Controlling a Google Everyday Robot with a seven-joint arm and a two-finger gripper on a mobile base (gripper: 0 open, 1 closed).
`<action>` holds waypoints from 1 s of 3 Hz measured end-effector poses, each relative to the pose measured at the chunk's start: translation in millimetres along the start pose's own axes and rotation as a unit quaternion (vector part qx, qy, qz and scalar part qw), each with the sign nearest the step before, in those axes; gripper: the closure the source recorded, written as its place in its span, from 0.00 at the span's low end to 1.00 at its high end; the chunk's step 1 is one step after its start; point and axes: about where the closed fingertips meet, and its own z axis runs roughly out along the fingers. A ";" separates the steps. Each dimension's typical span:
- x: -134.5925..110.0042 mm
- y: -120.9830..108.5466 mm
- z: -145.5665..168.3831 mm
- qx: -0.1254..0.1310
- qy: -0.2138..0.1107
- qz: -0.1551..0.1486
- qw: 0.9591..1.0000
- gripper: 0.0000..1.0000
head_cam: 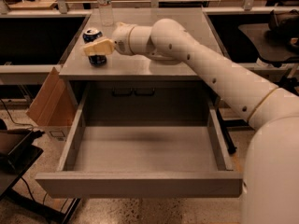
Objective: Place pepsi can into top drawer
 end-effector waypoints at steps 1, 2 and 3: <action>1.8 2.4 24.5 -0.007 -0.007 0.002 1.000 0.00; 8.3 5.2 41.7 -0.010 -0.004 -0.003 1.000 0.14; 17.8 7.8 51.8 -0.011 0.001 0.001 1.000 0.38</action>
Offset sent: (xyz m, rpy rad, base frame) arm 0.0254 0.0504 -0.0270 -0.0177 -0.0144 0.0228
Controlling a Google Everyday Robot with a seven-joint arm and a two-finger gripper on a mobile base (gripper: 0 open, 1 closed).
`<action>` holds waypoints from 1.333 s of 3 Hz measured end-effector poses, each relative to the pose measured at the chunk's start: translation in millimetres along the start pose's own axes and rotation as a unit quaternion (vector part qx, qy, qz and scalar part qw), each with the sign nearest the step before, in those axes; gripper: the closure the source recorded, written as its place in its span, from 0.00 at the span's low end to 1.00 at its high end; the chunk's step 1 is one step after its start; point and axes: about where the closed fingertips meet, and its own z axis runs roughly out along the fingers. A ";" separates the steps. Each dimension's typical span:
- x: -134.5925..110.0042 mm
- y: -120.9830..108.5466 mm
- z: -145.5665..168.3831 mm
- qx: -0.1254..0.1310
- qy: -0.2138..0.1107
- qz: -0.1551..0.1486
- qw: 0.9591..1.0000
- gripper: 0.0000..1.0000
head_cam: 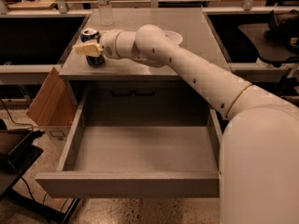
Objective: Place pepsi can into top drawer
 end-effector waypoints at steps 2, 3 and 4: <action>-12.9 11.1 -4.8 -0.023 -0.016 -0.010 1.000 0.91; -47.8 37.2 -51.1 -0.077 -0.053 -0.038 0.995 1.00; -37.6 65.6 -102.2 -0.127 -0.057 -0.070 0.988 1.00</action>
Offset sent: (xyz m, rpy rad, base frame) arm -0.0193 -0.0014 0.0245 0.0402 -0.0472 0.0773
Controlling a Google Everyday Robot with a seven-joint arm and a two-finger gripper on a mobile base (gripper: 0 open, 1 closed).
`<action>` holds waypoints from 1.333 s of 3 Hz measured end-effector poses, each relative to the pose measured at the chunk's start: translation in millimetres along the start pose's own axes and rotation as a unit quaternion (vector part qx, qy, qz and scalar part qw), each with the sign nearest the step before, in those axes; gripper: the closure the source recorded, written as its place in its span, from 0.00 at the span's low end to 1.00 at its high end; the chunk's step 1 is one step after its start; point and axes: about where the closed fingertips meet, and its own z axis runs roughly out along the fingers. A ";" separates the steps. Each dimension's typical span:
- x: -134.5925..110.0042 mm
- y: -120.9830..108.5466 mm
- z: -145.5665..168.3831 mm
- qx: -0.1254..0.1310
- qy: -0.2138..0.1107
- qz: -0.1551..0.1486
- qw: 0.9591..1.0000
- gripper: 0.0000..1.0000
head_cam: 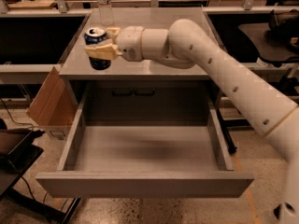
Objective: Place pepsi can into top drawer
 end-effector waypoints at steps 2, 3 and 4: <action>84.2 91.1 -31.9 -0.060 0.106 -0.026 0.992 1.00; 133.4 121.4 -44.0 -0.067 0.161 -0.016 0.985 1.00; 202.2 150.8 -58.2 -0.046 0.193 0.048 0.979 1.00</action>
Offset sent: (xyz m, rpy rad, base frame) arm -0.1263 -0.0206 -0.1483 -0.3550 0.0156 0.1484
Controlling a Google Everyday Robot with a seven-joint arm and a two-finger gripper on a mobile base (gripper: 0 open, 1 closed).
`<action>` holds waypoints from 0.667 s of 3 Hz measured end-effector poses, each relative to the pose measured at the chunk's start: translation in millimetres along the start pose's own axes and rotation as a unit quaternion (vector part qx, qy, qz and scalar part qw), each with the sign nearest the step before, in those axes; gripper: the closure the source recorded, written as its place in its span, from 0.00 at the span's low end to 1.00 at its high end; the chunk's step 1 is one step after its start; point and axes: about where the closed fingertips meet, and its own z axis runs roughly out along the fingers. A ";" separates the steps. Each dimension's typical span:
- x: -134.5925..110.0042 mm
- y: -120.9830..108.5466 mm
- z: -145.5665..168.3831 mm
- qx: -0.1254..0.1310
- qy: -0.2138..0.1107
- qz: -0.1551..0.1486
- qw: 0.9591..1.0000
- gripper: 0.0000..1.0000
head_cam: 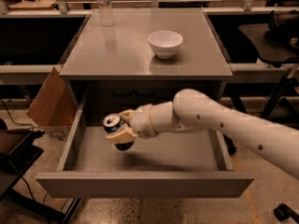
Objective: Place pepsi can into top drawer
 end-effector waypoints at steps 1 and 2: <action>39.0 10.0 8.1 0.010 -0.007 0.058 0.998 1.00; 68.4 15.8 10.3 0.031 -0.044 0.124 0.991 1.00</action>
Offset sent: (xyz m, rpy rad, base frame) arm -0.0201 -0.0428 -0.1001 0.2745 0.2987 -0.3153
